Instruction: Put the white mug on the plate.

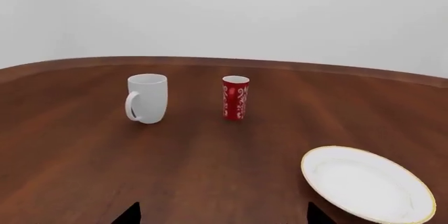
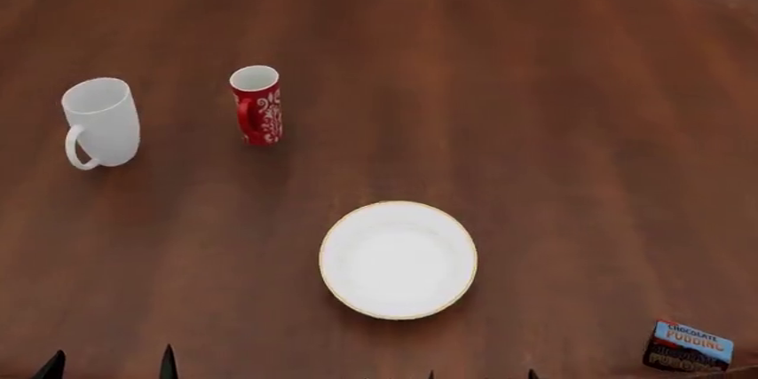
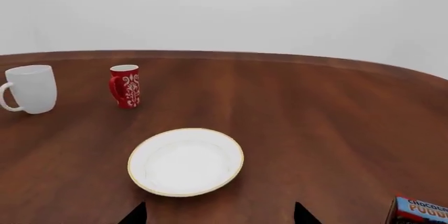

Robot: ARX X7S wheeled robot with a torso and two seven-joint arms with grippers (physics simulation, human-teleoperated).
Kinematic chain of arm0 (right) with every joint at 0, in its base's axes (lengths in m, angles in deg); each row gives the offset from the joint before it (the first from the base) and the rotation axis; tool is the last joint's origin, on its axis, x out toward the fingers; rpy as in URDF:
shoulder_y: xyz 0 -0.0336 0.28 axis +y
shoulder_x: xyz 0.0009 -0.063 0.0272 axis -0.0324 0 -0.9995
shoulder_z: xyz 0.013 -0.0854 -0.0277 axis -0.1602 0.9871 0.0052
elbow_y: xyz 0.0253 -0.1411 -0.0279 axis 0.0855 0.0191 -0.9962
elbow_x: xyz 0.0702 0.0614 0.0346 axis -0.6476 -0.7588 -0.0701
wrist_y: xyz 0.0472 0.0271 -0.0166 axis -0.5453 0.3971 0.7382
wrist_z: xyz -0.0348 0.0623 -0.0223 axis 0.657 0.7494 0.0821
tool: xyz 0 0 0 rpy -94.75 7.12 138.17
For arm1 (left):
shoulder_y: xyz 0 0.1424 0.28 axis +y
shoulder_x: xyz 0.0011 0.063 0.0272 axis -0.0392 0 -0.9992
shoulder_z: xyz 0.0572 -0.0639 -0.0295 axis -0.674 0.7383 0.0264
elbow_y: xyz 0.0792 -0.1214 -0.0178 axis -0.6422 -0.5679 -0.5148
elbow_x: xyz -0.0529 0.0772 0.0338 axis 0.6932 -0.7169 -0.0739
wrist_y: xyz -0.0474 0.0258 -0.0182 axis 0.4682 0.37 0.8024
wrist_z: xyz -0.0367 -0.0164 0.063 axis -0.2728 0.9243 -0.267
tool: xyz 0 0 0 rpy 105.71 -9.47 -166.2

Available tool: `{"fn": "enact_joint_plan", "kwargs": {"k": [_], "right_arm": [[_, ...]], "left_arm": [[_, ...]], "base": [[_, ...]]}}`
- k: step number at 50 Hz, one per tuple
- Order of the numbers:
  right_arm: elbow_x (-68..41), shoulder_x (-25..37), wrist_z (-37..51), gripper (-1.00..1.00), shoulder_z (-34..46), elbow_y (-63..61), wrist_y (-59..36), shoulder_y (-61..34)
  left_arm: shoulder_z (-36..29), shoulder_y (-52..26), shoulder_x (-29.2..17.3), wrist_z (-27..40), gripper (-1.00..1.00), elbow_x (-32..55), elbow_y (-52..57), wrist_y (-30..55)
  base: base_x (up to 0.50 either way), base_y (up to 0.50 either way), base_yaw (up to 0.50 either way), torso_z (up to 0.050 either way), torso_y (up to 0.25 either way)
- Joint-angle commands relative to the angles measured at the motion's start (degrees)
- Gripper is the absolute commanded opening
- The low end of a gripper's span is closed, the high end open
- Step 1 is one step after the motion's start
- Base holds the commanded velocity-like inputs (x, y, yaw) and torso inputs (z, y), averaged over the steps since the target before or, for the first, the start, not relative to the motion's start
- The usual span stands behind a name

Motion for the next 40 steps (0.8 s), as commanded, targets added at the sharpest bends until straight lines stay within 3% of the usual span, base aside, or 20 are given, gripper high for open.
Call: {"fn": "enact_joint_plan", "kwargs": {"k": [1, 40], "right_arm": [[-1.39, 0.82, 0.24, 1.00, 1.07, 0.23, -0.60, -0.10], [-5.17, 2.68, 1.60, 1.00, 2.93, -1.58, -0.51, 0.23]], "left_arm": [[-0.88, -0.02, -0.73, 0.76, 1.00, 1.18, -0.16, -0.20], [-3.13, -0.09, -2.79, 2.79, 1.00, 3.96, 0.28, -0.98]], "base": [[-0.02, 0.00, -0.50, 0.000, 0.000], [-0.02, 0.00, -0.50, 0.000, 0.000]]}}
